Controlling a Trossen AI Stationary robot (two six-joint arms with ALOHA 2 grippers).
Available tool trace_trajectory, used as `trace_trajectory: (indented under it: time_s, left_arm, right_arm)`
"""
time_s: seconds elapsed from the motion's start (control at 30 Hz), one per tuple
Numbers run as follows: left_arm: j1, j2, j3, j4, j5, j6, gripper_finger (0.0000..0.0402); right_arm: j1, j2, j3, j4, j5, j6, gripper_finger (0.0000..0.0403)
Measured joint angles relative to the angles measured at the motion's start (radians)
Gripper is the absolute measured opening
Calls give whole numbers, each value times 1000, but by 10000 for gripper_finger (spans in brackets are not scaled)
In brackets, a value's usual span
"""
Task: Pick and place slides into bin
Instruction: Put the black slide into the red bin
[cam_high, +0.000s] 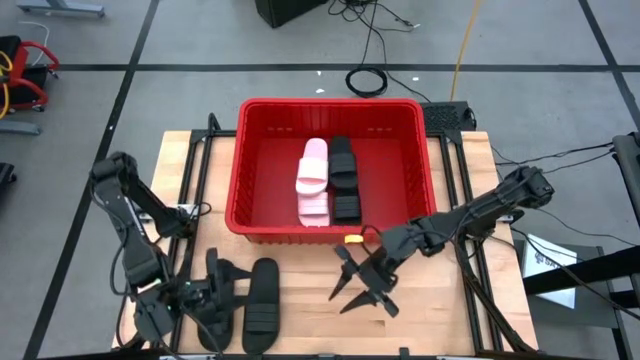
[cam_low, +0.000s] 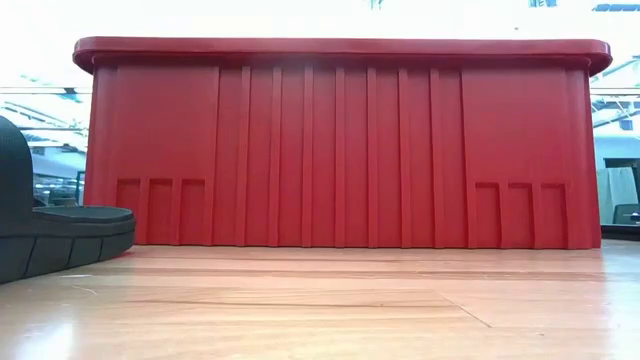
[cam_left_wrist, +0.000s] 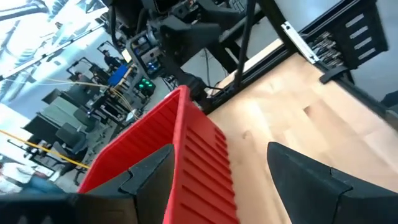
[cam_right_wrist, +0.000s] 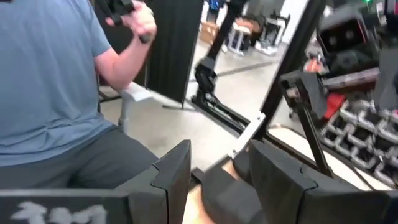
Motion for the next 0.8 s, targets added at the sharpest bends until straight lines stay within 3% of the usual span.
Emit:
trace_trajectory:
  time_s: [0.2,0.43,0.8]
  left_arm:
    - [-31,54,0,13,4,-23,262]
    - [-34,104,0,114,10,-49,262]
    - [-28,204,41,125,70,-178,262]
  right_arm:
    - [28,0,-76,159,75,3,153]
    - [37,0,-89,178,187,96,153]
    - [80,0,-89,177,210,118,153]
